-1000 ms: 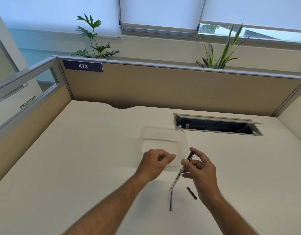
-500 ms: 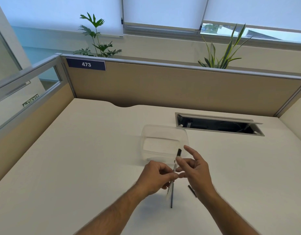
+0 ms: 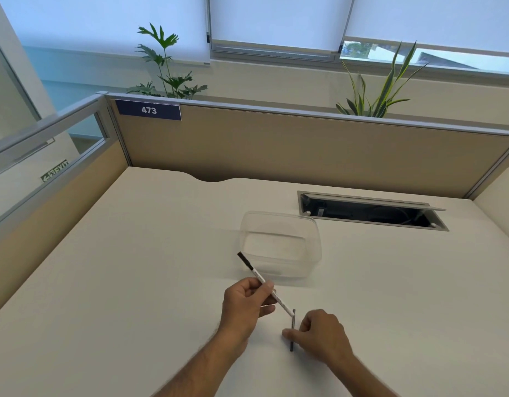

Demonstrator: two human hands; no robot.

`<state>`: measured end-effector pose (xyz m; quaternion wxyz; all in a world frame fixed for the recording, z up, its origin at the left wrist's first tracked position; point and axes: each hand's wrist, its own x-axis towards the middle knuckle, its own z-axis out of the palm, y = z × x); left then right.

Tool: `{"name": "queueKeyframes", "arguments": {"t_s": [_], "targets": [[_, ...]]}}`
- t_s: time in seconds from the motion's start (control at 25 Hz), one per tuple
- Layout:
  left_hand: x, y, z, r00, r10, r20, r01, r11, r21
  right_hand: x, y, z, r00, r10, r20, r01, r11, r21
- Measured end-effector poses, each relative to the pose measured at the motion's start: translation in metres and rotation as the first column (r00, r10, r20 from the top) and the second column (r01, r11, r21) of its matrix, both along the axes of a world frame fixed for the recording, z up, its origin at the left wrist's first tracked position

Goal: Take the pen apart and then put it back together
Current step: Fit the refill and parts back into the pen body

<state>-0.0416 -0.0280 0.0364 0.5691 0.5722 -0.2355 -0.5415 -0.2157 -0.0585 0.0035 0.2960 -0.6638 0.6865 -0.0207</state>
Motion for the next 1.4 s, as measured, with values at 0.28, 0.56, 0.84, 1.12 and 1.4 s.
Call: {"name": "queueKeyframes", "arguments": {"t_s": [0.28,0.56,0.84,1.12,1.4], "targets": [[0.005,0.01,-0.012,0.989,0.089,-0.122,-0.084,0.996,0.044,0.006,-0.007,0.007,1.0,0.017,0.001,-0.017,0.993,0.119],[0.007,0.016,-0.014,0.989,0.143,-0.043,-0.14,0.988,0.06,0.006,-0.005,0.011,0.999,0.041,-0.024,-0.04,0.999,0.009],[0.006,0.016,-0.01,0.992,0.082,-0.094,-0.083,0.997,-0.002,-0.001,-0.012,0.036,0.954,-0.024,0.3,0.074,0.985,-0.157],[0.009,0.015,-0.002,0.997,0.072,0.015,-0.071,0.996,-0.055,-0.007,-0.018,0.056,0.649,-0.115,0.752,0.278,0.956,-0.094],[0.009,0.016,-0.004,0.849,0.08,0.522,0.009,0.986,-0.165,-0.005,-0.013,0.082,0.31,-0.127,0.942,0.283,0.959,0.036]]}}
